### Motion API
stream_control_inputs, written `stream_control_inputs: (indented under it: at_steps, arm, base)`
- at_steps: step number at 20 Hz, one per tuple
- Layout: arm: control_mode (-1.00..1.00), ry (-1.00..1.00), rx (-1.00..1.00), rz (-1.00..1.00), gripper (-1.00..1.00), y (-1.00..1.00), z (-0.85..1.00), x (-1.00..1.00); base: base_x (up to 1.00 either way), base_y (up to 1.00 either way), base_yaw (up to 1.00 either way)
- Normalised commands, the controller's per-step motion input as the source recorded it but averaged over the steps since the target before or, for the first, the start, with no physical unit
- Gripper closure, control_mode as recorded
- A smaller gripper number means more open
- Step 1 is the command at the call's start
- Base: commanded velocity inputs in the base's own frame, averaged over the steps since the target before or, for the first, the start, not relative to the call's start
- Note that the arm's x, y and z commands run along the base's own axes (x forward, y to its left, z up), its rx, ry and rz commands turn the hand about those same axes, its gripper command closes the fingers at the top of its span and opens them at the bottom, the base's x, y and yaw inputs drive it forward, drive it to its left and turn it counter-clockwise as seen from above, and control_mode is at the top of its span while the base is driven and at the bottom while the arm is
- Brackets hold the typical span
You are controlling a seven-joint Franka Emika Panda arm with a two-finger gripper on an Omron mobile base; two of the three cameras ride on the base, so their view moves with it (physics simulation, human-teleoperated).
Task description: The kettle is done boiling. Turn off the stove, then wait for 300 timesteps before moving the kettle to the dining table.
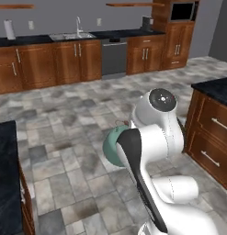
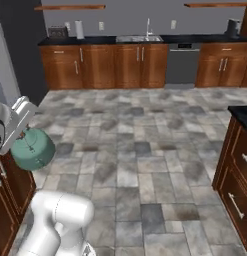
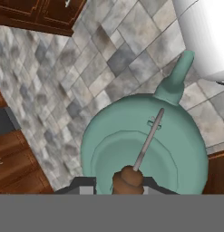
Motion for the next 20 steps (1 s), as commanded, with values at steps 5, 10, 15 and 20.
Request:
stream_control_inputs:
  at_steps: [5,10,15,20]
  arm:
    - [1.0,0.0,0.0,0.0,1.0,0.0,0.0,0.0]
    - [1.0,0.0,0.0,0.0,1.0,0.0,0.0,0.0]
    - [1.0,0.0,0.0,0.0,1.0,0.0,0.0,0.0]
    - [1.0,0.0,0.0,0.0,1.0,0.0,0.0,0.0]
  base:
    - [0.22,-0.15,-0.43]
    - [0.36,-0.01,-0.37]
    - [0.51,0.01,-0.28]
    - [0.59,0.0,-0.21]
